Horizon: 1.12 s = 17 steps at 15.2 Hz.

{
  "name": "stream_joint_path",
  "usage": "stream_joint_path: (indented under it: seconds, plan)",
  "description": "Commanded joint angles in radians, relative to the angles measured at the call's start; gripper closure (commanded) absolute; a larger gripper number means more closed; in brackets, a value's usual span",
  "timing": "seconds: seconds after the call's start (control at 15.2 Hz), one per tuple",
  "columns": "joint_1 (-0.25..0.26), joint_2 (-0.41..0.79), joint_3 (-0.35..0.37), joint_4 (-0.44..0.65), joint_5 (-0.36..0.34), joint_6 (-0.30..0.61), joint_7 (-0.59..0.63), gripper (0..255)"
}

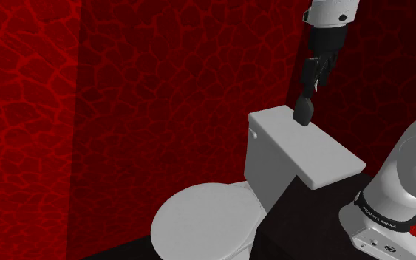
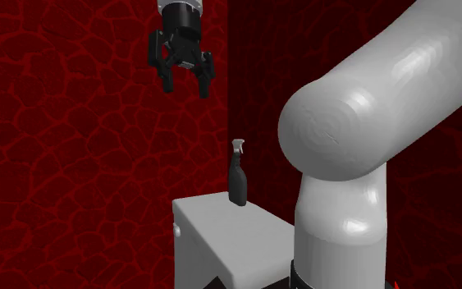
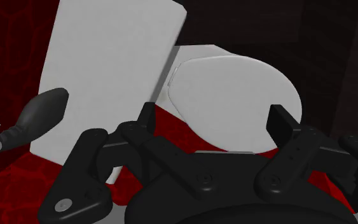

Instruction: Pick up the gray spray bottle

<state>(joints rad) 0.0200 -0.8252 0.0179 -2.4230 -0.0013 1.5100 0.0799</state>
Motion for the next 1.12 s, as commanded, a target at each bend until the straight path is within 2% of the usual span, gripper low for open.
stream_joint_path:
  seconds: [0.0, 0.59, 1.06]
  plan:
    - [0.000, 0.000, 0.000, 0.000, 0.000, 0.000, 0.000, 0]
    - [-0.117, -0.068, -0.134, -0.246, -0.137, 0.366, -0.053, 0]
    - [-0.222, -0.005, -0.268, -0.367, -0.241, 0.702, -0.096, 0]
